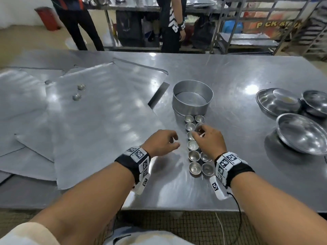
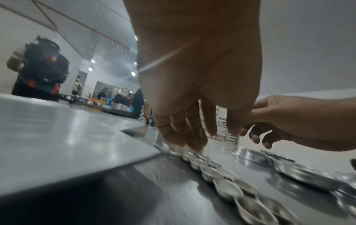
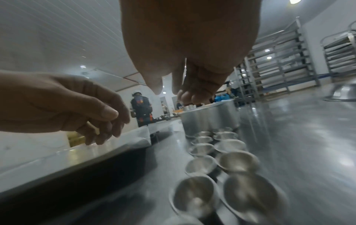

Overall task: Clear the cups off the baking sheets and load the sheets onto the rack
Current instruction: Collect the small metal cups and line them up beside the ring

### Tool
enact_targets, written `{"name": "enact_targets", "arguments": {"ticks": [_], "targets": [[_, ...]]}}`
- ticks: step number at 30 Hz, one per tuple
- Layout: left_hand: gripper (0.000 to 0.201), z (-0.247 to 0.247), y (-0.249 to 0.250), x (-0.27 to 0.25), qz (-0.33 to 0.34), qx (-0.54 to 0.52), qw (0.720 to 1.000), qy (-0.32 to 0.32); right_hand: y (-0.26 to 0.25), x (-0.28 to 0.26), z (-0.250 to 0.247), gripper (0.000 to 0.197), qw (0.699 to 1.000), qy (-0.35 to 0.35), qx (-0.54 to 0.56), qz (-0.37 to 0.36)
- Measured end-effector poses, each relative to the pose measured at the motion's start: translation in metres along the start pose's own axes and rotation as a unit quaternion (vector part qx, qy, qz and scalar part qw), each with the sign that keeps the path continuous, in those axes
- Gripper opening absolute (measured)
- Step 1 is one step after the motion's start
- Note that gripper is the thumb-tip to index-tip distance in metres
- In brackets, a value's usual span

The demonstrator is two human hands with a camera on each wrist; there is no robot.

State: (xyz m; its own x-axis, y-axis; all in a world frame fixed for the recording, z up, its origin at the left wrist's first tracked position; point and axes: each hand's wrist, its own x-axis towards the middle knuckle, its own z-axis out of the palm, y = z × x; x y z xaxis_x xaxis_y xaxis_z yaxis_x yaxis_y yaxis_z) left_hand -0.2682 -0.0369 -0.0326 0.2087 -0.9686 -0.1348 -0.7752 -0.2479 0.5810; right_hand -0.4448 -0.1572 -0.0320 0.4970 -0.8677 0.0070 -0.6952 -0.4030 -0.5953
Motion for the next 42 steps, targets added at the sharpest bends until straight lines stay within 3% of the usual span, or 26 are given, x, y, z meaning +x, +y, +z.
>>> {"name": "enact_targets", "arguments": {"ticks": [6,9,17,23,30,34,37,42], "targets": [[0.038,-0.098,-0.083,-0.024,-0.074,0.06,0.995,-0.028,-0.106,0.06,0.046,0.04,0.971,-0.201,-0.087,-0.094],[0.043,-0.14,-0.146,-0.041,-0.127,0.065,0.989,-0.041,-0.158,0.084,0.08,0.045,0.957,-0.249,-0.09,-0.115],[0.044,-0.226,-0.298,-0.071,-0.237,0.04,0.971,0.014,-0.281,0.141,0.179,0.044,0.937,-0.293,-0.105,-0.159],[0.043,-0.265,-0.386,-0.049,-0.274,0.012,0.957,0.092,-0.345,0.194,0.246,0.042,0.932,-0.289,-0.128,-0.178],[0.044,-0.282,-0.439,0.014,-0.237,-0.039,0.958,0.158,-0.392,0.253,0.298,0.041,0.939,-0.258,-0.131,-0.186],[0.054,-0.274,-0.458,0.045,-0.228,-0.073,0.959,0.149,-0.407,0.283,0.325,0.042,0.936,-0.253,-0.139,-0.201],[0.047,-0.263,-0.473,0.056,-0.227,-0.077,0.961,0.139,-0.415,0.303,0.344,0.044,0.934,-0.258,-0.136,-0.208],[0.037,-0.253,-0.489,0.054,-0.227,-0.11,0.951,0.179,-0.429,0.329,0.378,0.052,0.92,-0.279,-0.142,-0.235]]}}
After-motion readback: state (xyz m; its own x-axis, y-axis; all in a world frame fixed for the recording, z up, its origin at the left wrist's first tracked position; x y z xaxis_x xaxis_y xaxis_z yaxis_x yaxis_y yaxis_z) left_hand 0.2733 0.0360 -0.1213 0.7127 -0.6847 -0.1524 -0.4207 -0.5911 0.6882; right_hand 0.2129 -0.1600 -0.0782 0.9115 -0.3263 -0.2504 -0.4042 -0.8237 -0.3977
